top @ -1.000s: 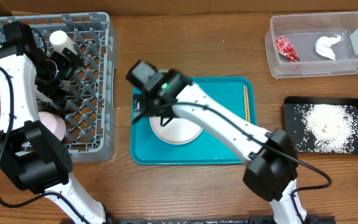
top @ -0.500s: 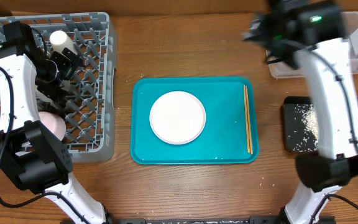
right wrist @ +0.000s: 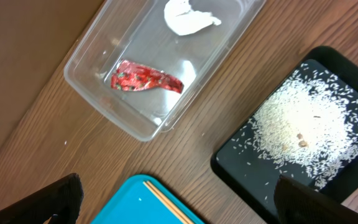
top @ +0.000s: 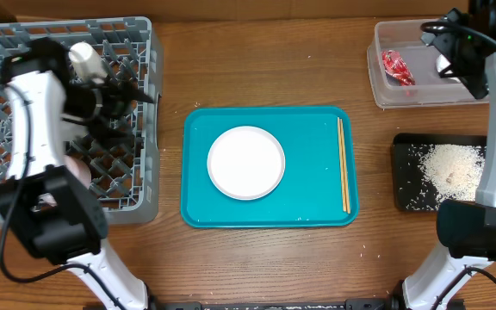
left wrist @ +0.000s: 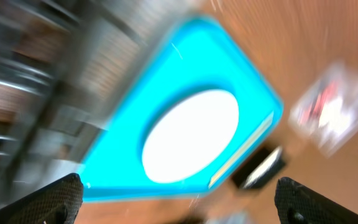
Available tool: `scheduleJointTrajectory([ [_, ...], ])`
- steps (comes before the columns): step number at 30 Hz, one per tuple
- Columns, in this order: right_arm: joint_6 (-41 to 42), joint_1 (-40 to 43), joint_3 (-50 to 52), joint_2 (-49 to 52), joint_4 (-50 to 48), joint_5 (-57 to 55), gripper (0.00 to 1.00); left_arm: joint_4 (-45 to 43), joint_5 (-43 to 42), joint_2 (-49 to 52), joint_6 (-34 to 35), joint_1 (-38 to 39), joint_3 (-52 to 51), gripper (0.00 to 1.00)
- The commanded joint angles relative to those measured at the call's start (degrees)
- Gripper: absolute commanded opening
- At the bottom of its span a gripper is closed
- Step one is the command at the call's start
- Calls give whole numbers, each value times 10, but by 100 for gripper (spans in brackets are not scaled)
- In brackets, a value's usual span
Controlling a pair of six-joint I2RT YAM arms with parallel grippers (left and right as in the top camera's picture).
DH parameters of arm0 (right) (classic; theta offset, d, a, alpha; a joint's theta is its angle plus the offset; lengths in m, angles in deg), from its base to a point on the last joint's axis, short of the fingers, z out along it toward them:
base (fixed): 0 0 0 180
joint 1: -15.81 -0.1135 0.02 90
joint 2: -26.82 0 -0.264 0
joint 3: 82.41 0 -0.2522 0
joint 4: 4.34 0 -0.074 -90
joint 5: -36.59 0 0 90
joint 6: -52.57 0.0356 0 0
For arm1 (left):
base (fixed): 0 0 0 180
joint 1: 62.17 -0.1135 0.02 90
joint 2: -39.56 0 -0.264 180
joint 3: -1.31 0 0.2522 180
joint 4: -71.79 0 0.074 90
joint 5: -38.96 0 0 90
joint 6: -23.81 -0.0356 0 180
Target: Sort waste into correct bins and load items into the dishwasher
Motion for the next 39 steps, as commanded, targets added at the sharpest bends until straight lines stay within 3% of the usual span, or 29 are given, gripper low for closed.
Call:
scheduleJointTrajectory([
  [1,1,1,-8,-5,-3,-6,100,7,-54,9,-135,109,3,98],
  [4,1,1,-8,-5,-3,-6,100,-28,38,9,-109,219,3,98],
  [6,1,1,-8,-5,-3,-6,100,-77,200,10,-8,330,3,99],
  [9,1,1,-8,-5,-3,-6,100,-110,369,13,74,438,3,96],
  [12,1,1,-8,-5,-3,-6,100,-130,460,18,118,524,3,86],
  [15,1,1,-8,-5,-3,-6,100,-143,522,32,120,582,3,82],
  [19,1,1,-8,-5,-3,-6,100,-158,521,62,119,613,3,64],
  [24,1,1,-8,-5,-3,-6,100,-166,514,118,119,634,3,57],
  [29,1,1,-8,-5,-3,-6,100,-174,506,168,120,632,3,37],
  [36,1,1,-8,-5,-3,-6,100,-174,482,187,126,615,3,20],
  [38,1,1,-8,-5,-3,-6,99,-174,482,187,126,612,3,4],
  [39,1,1,-8,-5,-3,-6,100,-170,481,187,126,610,4,4],
])
